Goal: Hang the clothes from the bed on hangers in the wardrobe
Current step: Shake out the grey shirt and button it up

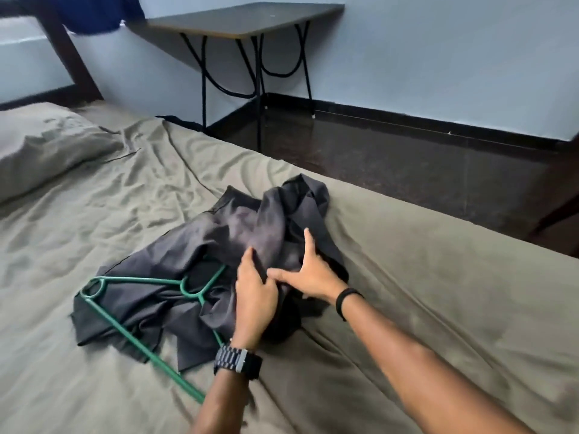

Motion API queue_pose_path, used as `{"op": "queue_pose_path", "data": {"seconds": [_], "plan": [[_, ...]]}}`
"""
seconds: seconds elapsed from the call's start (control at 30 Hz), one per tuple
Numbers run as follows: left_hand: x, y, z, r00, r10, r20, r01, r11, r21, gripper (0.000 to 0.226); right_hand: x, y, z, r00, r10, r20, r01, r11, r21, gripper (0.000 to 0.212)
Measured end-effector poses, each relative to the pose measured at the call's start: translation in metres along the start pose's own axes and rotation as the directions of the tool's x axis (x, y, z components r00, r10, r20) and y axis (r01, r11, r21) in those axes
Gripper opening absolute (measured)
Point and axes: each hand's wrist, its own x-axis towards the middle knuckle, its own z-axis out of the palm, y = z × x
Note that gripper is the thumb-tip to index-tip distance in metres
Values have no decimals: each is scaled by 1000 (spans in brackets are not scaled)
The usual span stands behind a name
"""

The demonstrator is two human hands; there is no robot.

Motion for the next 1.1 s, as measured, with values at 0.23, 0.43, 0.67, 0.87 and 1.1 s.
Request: {"op": "queue_pose_path", "data": {"seconds": [0.23,0.43,0.67,0.87,1.1], "plan": [[-8,-16,-10,993,-50,109,74,970,-232,40,-14,11,6,987,-119,111,140,968,-209,16],[-25,-14,-16,918,94,-385,-54,992,115,26,-37,7,-51,937,-250,-244,245,968,-52,30],[-42,-6,11,968,4,-251,77,947,312,32,-80,52,-149,792,-45,-609,297,900,318,30],[-51,14,30,990,-128,62,60,775,629,58,-125,75,-207,596,234,-768,517,620,590,29],[-75,60,68,964,-131,232,-84,678,730,45,-181,131,-255,432,403,-807,516,624,587,20]]}}
